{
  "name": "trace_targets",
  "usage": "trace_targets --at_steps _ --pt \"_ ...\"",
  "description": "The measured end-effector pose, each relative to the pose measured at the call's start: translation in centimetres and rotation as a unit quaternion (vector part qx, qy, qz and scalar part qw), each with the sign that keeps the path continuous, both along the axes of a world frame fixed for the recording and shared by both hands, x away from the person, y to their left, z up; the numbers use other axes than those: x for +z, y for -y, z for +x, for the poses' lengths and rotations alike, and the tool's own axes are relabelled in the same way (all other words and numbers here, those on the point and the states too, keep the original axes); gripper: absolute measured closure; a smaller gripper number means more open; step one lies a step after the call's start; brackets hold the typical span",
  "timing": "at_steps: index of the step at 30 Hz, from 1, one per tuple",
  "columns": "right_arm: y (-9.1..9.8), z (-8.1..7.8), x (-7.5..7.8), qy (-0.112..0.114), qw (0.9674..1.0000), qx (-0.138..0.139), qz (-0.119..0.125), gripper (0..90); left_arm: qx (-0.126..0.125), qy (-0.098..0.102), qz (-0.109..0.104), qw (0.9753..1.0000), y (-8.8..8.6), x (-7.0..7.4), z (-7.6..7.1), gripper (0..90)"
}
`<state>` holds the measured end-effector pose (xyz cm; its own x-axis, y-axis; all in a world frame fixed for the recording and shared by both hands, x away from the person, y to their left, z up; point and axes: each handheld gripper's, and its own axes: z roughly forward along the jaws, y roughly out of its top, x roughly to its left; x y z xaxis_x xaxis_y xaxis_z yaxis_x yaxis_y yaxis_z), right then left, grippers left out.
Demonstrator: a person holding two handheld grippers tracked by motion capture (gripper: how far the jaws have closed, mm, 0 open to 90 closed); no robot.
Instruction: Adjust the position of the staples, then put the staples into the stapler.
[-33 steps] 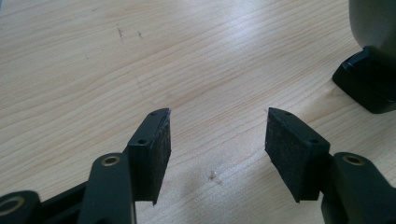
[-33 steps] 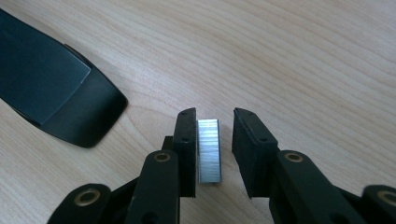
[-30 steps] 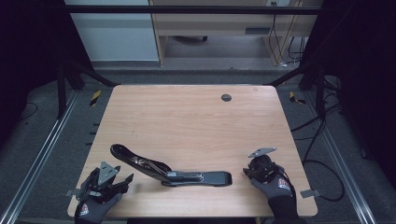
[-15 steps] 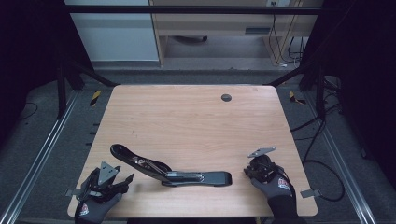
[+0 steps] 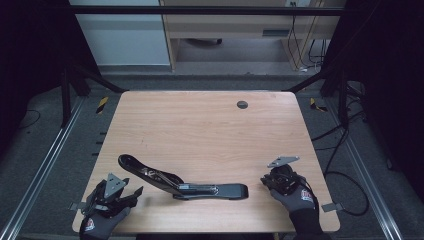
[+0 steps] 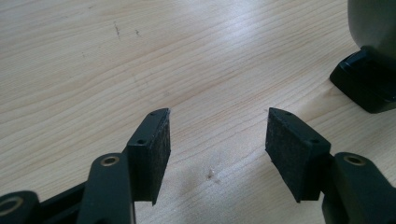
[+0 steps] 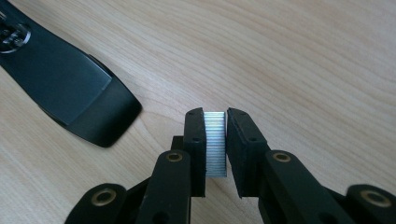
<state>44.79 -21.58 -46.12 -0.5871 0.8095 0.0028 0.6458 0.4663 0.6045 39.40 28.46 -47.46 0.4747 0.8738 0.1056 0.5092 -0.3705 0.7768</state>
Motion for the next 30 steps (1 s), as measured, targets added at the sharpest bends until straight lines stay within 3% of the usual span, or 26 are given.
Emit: trace_targets --at_steps 14,21,30 --pt "-1.1 -0.7 3.0 0.043 0.9964 0.067 0.03 78.3 -0.001 -0.006 0.008 0.9999 0.2 -0.2 0.3 39.6" --pt "-1.9 -0.3 4.5 0.051 0.992 0.104 0.051 78.4 -0.002 -0.008 0.005 1.0 0.2 -0.3 0.3 39.4" --pt "-3.6 0.5 5.4 0.053 0.9858 0.147 0.06 78.3 0.0 -0.008 0.005 1.0 0.1 -0.2 0.3 39.5"
